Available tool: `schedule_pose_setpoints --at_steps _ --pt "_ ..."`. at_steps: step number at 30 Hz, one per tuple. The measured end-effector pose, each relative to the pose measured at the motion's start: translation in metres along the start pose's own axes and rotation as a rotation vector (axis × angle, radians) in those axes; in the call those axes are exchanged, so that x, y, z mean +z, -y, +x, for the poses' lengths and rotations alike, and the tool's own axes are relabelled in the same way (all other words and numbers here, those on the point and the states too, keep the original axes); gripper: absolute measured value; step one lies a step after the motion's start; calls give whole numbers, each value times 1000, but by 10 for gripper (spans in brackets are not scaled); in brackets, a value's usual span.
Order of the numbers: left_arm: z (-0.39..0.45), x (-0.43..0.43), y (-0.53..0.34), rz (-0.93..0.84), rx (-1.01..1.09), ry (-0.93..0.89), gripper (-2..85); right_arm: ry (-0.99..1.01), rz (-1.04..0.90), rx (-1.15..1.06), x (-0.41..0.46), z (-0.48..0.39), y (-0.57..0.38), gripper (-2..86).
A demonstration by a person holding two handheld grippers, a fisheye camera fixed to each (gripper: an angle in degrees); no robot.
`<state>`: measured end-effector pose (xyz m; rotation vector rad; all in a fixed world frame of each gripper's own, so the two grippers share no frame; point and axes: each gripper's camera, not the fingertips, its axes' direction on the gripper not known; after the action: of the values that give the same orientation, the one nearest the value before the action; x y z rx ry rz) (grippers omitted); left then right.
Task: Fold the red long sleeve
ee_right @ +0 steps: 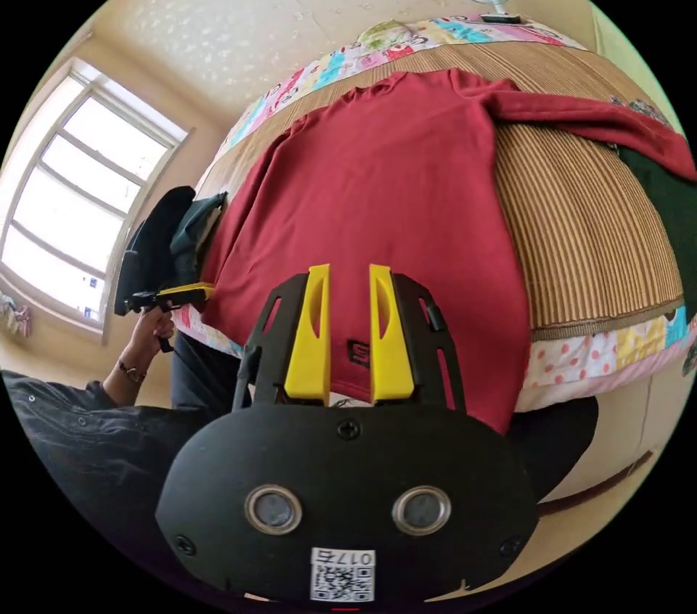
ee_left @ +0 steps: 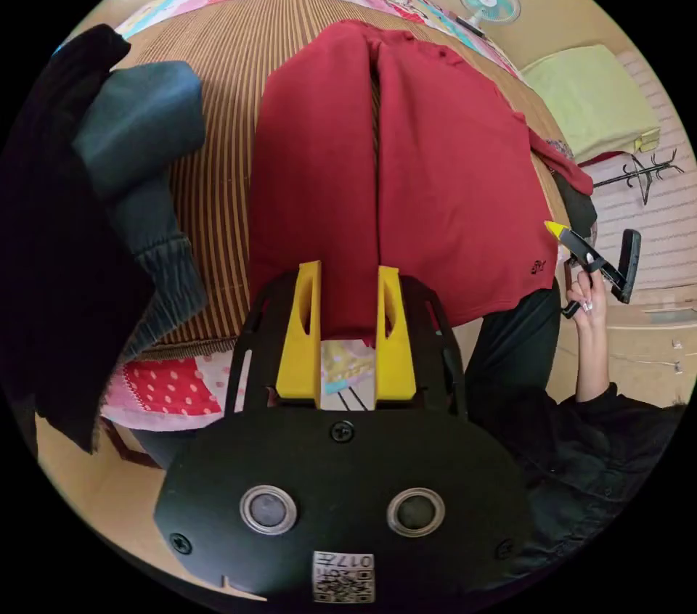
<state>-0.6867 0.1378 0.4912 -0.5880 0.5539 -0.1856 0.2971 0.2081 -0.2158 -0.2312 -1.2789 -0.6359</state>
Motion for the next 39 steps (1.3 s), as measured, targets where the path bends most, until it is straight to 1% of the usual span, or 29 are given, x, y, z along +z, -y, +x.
schedule_pose_setpoints --at_steps 2,3,5,7,8,9,10,12,13,16,17,19,20,22,23,25,27,28,30,32,34,35,37,38,39 --pt "-3 -10 -2 3 42 34 73 13 -16 -101 5 -17 -4 77" --pt "-8 -14 2 -54 66 42 55 -18 -37 -152 10 -27 -8 77" --pt "-25 -35 5 -73 43 -75 40 -120 -76 -172 20 -32 -14 76" --pt "-59 -84 5 37 -10 -390 32 -279 -197 -168 48 -25 -26 72" --pt "-70 -98 5 76 -33 -470 31 -290 -199 -192 53 -25 -31 71" --pt "-92 -128 5 163 -74 -623 32 -305 -148 -233 52 -27 -42 68" --pt "-113 -158 6 253 -104 -750 34 -326 -136 -259 55 -29 -51 66" --pt "-136 -205 14 370 -134 -858 36 -337 -113 -265 55 -29 -61 64" --pt "-143 -236 25 428 -125 -880 37 -331 -104 -259 56 -27 -65 62" --pt "-129 -300 73 481 -77 -855 37 -287 -95 -232 54 -17 -71 57" --pt "-122 -308 85 483 -72 -853 37 -277 -94 -228 54 -15 -72 56" --pt "-73 -331 142 473 21 -875 38 -245 -83 -222 51 -9 -78 53" --pt "-56 -333 158 461 56 -880 39 -240 -79 -222 51 -9 -79 53" --pt "23 -317 219 359 167 -901 43 -231 -68 -221 49 -7 -84 50" --pt "43 -309 232 330 187 -907 50 -232 -68 -222 49 -8 -85 49" --pt "117 -267 276 220 315 -939 81 -249 -69 -232 48 -12 -87 45" --pt "149 -227 300 115 370 -960 99 -261 -67 -235 48 -16 -89 42" --pt "151 -199 303 84 324 -1008 102 -268 -63 -230 47 -17 -90 40" --pt "140 -170 288 112 288 -1091 100 -273 -52 -218 46 -19 -91 39" --pt "121 -150 260 134 273 -1002 100 -275 -39 -205 44 -21 -92 37" --pt "89 -126 209 124 217 -768 106 -272 -31 -191 41 -23 -91 36" --pt "80 -121 195 124 206 -717 109 -272 -33 -191 41 -24 -90 36" --pt "52 -103 135 108 189 -512 118 -271 -50 -199 38 -26 -84 36" --pt "47 -98 121 93 192 -449 120 -269 -56 -199 37 -26 -82 36" --pt "39 -86 95 43 203 -316 122 -262 -72 -198 35 -27 -77 36"
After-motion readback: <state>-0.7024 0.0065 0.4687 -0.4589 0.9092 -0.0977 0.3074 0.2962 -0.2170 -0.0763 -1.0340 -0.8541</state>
